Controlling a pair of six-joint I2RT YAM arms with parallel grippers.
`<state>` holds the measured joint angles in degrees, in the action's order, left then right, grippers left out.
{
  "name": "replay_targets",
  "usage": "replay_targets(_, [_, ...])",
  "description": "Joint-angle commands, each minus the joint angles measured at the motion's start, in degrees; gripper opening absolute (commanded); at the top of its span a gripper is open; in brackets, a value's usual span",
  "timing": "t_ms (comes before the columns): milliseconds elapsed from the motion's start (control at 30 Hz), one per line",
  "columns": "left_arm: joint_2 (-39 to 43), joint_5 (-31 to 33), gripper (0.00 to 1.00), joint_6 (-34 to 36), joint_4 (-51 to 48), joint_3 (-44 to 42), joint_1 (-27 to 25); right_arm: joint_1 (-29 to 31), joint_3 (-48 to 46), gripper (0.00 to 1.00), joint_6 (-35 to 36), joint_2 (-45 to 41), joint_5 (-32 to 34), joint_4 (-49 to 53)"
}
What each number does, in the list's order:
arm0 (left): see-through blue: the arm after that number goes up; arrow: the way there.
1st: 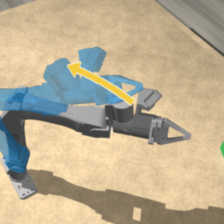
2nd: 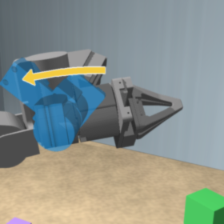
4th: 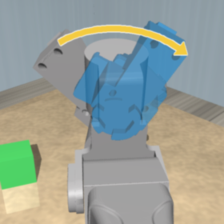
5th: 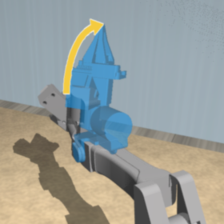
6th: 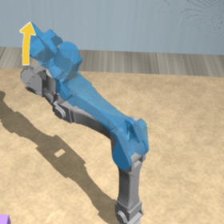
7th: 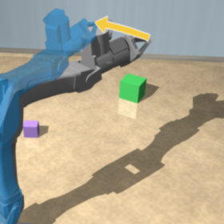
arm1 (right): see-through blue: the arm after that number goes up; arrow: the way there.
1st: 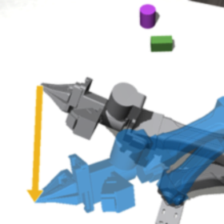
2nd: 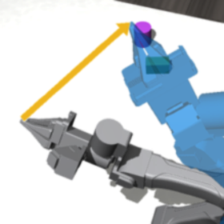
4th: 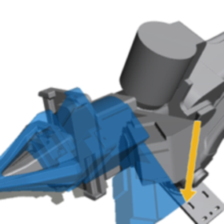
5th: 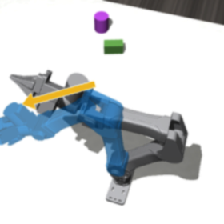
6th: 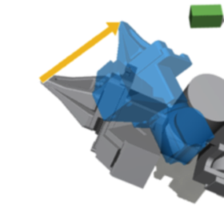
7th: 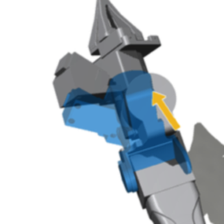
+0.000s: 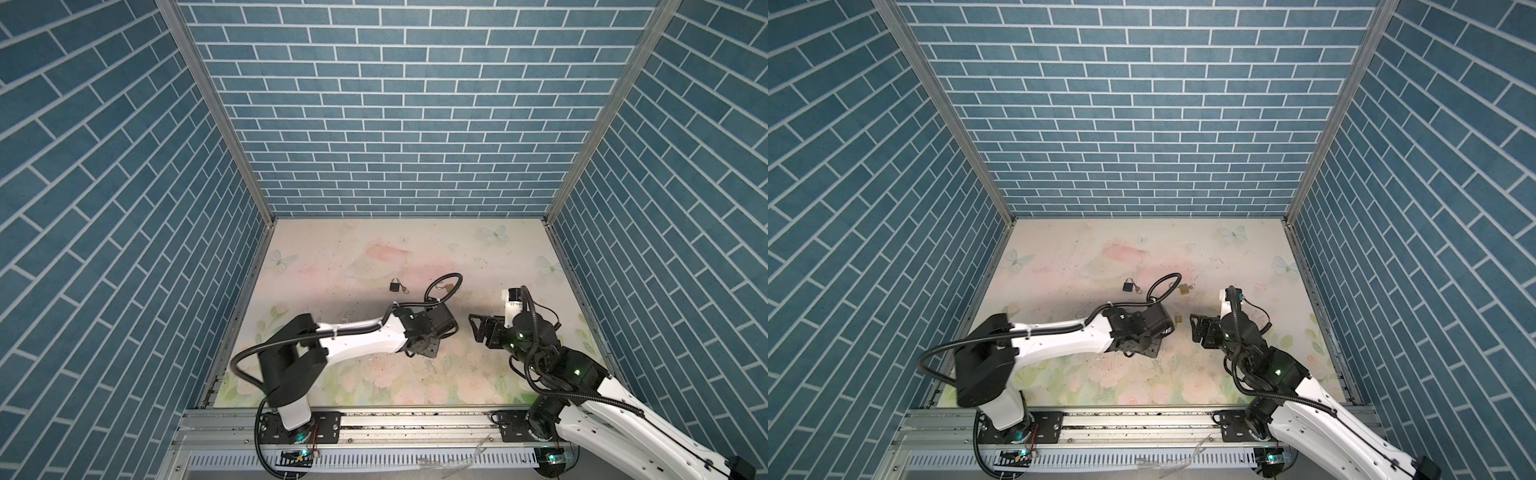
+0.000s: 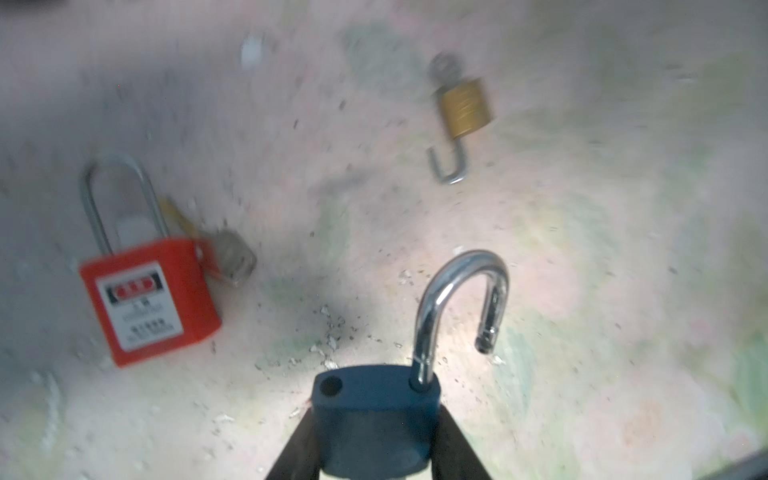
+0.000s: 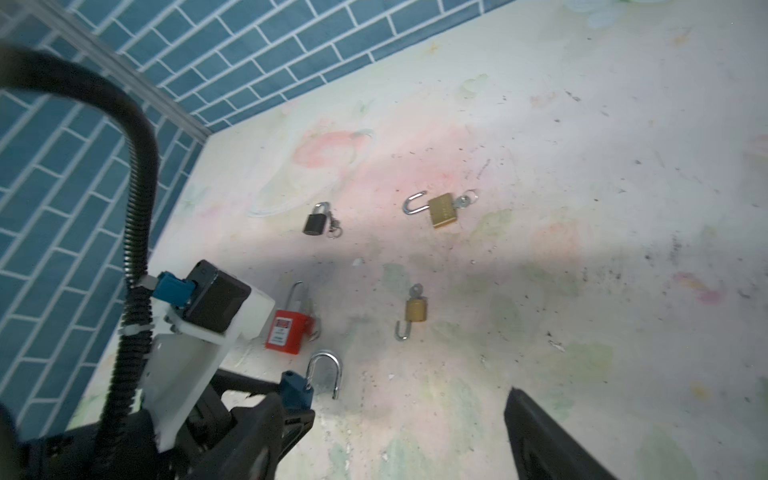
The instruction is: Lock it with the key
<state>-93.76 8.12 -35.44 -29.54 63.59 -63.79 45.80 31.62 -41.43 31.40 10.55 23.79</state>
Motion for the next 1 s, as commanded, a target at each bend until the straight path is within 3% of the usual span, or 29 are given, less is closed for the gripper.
replay_targets(0, [7.13,2.90,0.00,23.56,10.82,-5.20,-0.06,-0.27,0.46,0.84,1.32,-5.39,-6.31,-0.53])
replay_targets(167, [15.88,-3.74,0.00,41.82,17.07,-12.49,0.11,-0.27,0.64,0.84,-0.91,-12.14,-11.01,0.69])
replay_targets(300, [24.18,-7.91,0.00,51.24,23.73,-20.44,-0.02,-0.27,0.56,0.84,-2.75,-12.05,-23.86,0.97])
replay_targets(500, [33.17,-6.62,0.00,63.12,31.61,-29.49,-0.03,-0.27,-0.43,0.78,-11.25,-2.32,-41.90,-0.23])
replay_targets(600, [34.75,-5.46,0.00,64.44,34.62,-31.49,0.01,-0.27,0.42,0.70,-12.14,3.54,-47.43,-1.17])
replay_targets(833, [33.35,-1.81,0.00,62.13,35.72,-31.74,-0.03,-0.19,0.93,0.53,-16.03,10.00,-53.60,-8.22])
replay_targets(967, [33.03,-1.09,0.00,61.12,37.30,-32.25,-0.03,-0.13,0.59,0.49,-17.19,12.10,-55.87,-10.58])
